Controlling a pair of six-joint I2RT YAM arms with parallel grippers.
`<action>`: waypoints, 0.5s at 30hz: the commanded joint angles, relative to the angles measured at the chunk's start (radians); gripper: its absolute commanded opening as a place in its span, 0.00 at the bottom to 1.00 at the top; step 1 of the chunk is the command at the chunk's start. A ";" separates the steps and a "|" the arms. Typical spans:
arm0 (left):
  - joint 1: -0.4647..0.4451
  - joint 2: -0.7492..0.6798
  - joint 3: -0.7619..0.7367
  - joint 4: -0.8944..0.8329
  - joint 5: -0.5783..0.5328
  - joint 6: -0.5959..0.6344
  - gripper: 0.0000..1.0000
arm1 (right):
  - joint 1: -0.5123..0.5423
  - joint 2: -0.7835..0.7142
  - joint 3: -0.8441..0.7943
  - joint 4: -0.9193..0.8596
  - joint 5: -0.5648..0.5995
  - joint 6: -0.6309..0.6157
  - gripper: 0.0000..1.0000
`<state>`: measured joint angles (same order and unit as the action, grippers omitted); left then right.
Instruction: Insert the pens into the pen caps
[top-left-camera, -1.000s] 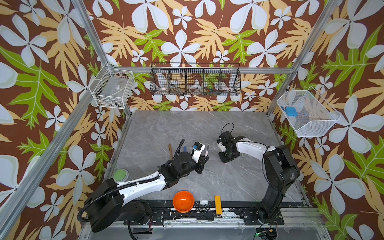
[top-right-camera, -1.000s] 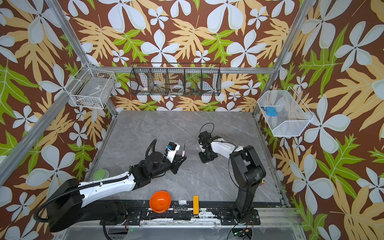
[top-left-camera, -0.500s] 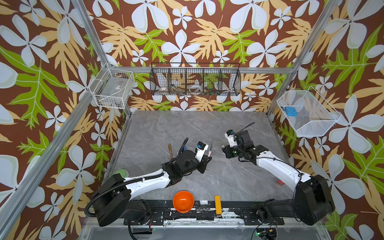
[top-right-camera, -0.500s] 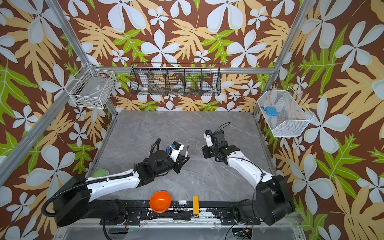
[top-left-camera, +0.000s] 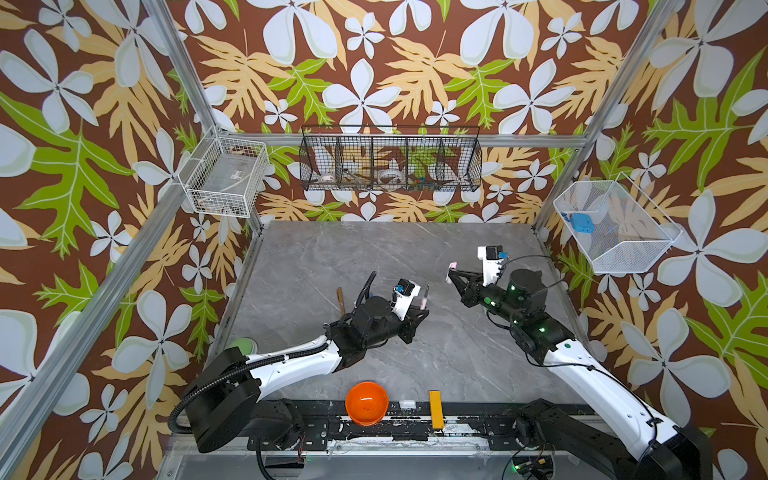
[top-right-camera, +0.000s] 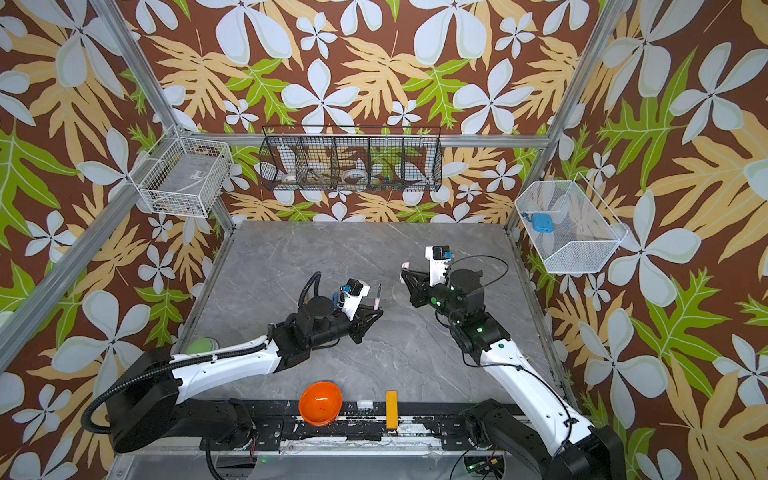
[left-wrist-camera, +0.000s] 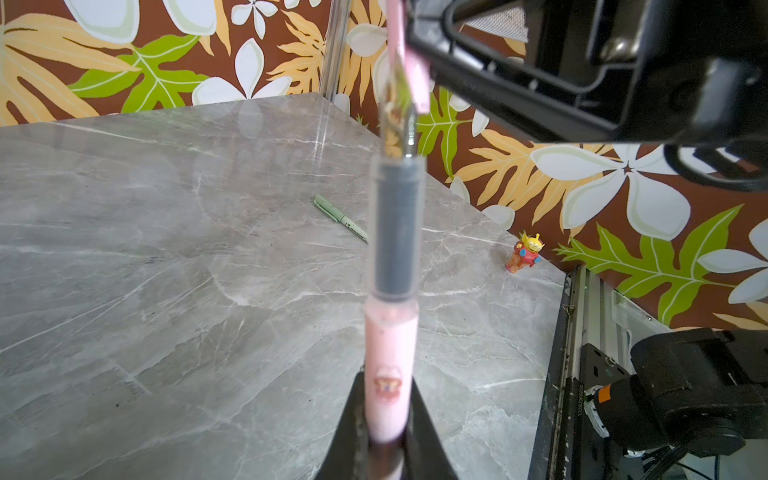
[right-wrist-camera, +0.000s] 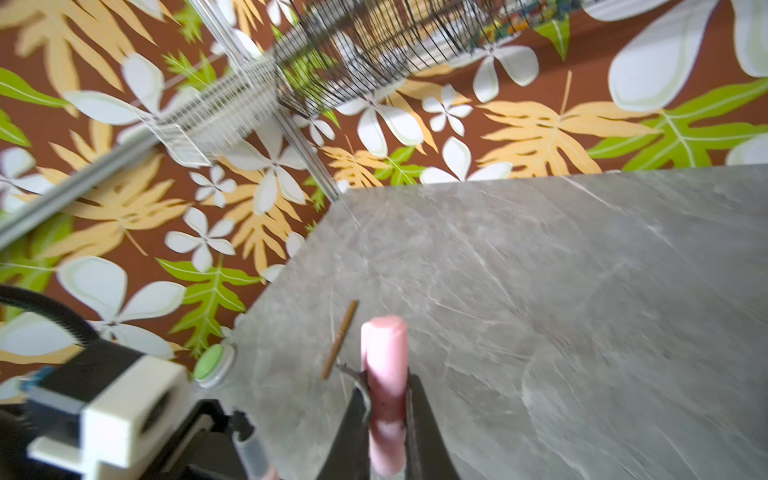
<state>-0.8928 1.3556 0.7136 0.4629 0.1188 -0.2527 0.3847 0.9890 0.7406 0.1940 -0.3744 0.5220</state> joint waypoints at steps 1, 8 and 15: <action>-0.003 -0.006 0.011 0.063 0.030 0.001 0.00 | 0.022 -0.014 -0.007 0.172 -0.039 0.070 0.13; -0.006 -0.003 0.015 0.085 0.054 -0.013 0.00 | 0.082 -0.015 0.000 0.222 -0.051 0.055 0.14; -0.006 -0.010 0.014 0.088 0.058 -0.017 0.00 | 0.096 0.001 0.001 0.242 -0.069 0.064 0.14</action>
<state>-0.8959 1.3510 0.7231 0.5125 0.1658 -0.2638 0.4725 0.9863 0.7368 0.3870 -0.4217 0.5762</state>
